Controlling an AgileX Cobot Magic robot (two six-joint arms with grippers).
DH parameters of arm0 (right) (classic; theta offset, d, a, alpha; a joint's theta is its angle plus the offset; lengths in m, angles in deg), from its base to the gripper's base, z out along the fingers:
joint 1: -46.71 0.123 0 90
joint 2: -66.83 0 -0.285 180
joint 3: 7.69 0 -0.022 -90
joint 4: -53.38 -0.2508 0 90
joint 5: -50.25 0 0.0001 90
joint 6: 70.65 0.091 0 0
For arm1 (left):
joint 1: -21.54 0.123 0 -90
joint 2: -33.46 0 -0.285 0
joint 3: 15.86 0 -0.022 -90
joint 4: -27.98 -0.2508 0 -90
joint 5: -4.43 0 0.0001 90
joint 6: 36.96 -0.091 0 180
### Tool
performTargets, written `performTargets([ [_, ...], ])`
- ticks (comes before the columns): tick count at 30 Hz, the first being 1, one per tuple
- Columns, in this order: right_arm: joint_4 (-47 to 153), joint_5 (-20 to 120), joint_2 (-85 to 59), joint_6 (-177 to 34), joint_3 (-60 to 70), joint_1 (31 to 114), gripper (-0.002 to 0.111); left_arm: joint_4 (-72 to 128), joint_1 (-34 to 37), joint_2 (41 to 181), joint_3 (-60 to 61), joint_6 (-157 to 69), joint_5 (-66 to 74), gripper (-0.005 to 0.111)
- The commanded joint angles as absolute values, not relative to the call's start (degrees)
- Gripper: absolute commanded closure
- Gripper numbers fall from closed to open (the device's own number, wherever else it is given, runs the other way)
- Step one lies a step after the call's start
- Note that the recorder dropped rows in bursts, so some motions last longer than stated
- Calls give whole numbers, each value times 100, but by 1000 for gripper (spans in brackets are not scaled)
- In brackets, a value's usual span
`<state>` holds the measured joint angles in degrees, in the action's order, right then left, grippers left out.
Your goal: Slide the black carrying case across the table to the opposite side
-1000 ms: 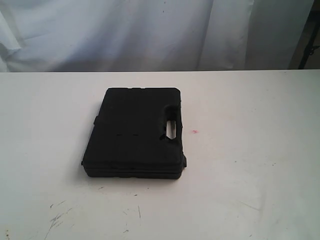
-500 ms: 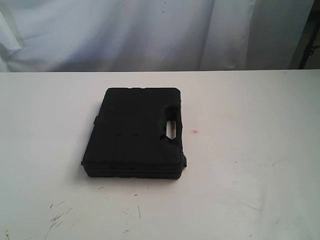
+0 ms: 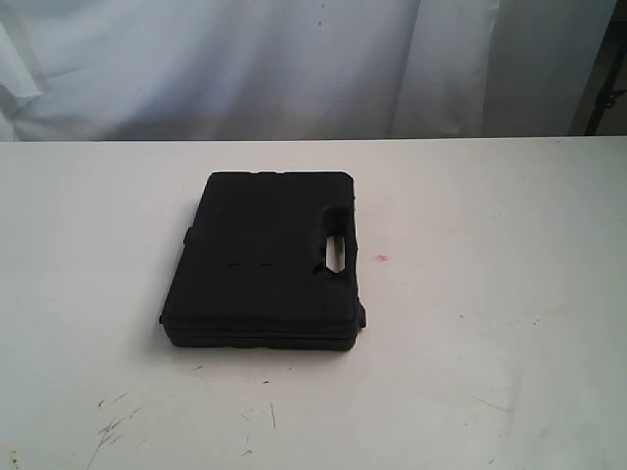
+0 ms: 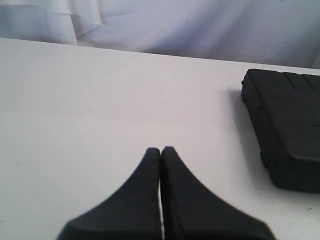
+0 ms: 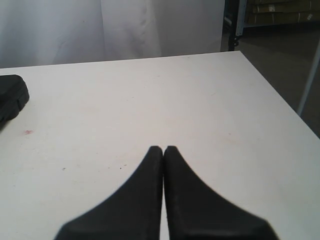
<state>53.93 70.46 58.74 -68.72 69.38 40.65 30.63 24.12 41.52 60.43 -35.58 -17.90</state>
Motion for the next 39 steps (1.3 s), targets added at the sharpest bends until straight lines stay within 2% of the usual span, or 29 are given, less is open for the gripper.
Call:
performTargets([
  [1,5377,7002,5904,-6848,6953,4079,108,3038,2423,4124,6135,-3577,-1644,107],
  [39,5377,7002,5904,-6848,6953,4079,108,3038,2423,4124,6135,-3577,-1602,107],
])
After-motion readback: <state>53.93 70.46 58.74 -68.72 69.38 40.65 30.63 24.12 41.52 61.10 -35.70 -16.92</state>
